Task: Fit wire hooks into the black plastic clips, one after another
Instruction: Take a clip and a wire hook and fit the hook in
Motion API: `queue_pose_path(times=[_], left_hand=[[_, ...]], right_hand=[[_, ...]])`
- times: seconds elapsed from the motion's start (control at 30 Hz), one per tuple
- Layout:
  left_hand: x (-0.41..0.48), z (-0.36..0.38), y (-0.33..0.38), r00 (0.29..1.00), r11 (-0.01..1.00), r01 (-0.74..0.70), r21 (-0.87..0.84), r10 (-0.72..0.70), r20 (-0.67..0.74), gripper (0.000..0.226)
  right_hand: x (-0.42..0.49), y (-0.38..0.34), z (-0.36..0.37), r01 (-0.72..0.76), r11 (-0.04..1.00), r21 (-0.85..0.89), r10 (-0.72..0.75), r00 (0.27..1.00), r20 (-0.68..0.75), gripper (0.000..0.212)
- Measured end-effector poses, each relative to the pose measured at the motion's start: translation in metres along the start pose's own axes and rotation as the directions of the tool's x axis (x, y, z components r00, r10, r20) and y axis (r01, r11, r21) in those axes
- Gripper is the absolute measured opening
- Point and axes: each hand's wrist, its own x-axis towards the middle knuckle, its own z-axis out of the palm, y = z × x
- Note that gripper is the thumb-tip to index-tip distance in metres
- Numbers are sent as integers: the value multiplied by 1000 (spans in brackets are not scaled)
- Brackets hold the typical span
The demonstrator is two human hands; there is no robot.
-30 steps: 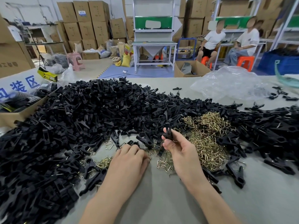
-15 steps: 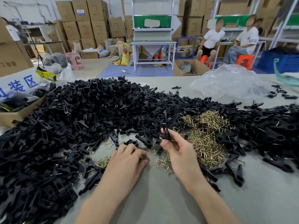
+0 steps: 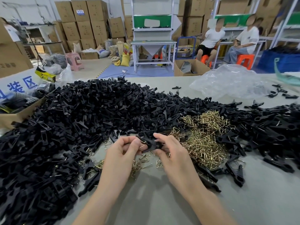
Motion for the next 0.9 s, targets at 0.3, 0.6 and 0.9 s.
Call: queue_pose_path(times=[0.3,0.6,0.9], left_hand=[[2,-1,-7,996,995,83,-48,-82,25,12],[2,1,-9,991,990,130,-51,-130,7,12],[2,2,-12,983,978,185,-98,-185,10,14]], right_hand=[[0,-3,-2,-5,1000,27,5,1000,-5,30],[1,-3,-3,-14,998,59,14,1000,6,29],[-1,-3,-3,26,1000,17,-26,1000,1,27]])
